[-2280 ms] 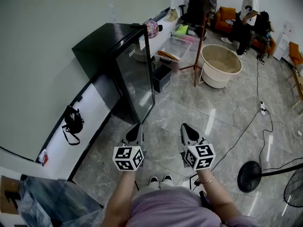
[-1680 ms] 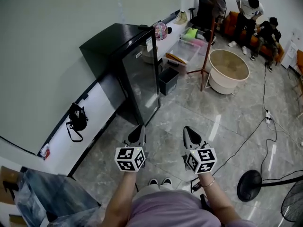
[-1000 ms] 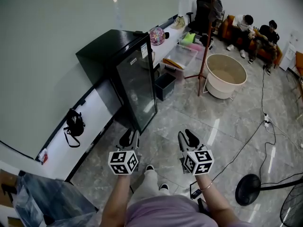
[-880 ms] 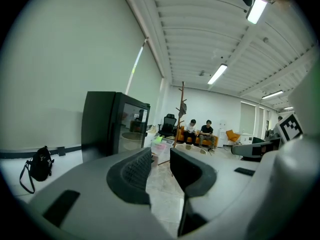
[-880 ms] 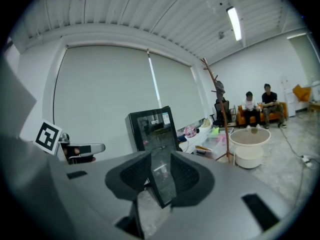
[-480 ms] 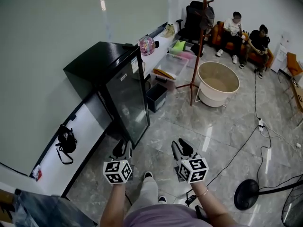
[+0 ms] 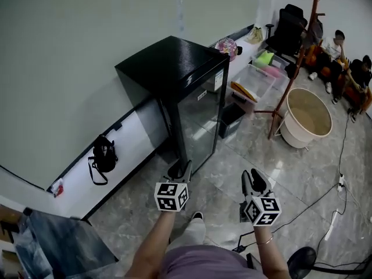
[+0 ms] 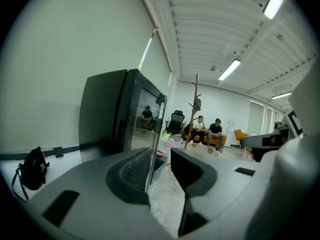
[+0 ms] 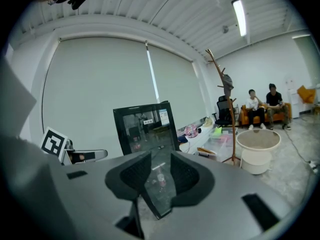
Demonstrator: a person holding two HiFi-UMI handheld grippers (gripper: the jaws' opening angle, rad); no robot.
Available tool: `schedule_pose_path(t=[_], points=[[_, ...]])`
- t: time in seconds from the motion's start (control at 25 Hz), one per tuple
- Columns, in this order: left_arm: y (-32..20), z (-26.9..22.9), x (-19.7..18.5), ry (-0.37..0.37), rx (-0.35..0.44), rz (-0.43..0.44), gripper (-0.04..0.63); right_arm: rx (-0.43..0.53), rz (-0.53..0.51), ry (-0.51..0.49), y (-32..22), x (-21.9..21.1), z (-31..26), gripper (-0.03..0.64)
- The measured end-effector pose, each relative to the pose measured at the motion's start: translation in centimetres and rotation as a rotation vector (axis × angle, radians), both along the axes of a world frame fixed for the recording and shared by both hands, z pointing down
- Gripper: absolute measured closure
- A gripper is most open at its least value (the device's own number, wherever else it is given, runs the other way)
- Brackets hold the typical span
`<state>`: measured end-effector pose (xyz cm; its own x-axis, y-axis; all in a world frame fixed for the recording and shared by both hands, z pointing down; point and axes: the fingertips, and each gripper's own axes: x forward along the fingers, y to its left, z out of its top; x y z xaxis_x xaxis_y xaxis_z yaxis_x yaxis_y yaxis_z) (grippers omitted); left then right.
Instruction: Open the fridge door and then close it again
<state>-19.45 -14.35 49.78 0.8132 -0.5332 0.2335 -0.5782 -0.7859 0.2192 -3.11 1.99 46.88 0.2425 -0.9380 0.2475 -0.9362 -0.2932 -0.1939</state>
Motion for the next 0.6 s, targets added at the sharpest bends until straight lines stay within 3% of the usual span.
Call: schedule_pose_path(t=[0.6], points=[[-11.2, 1.4, -0.8, -0.012, -0.025, -0.062, 0.472, 0.008, -0.076, 0.025, -13.0, -0.7, -1.0, 0.503]])
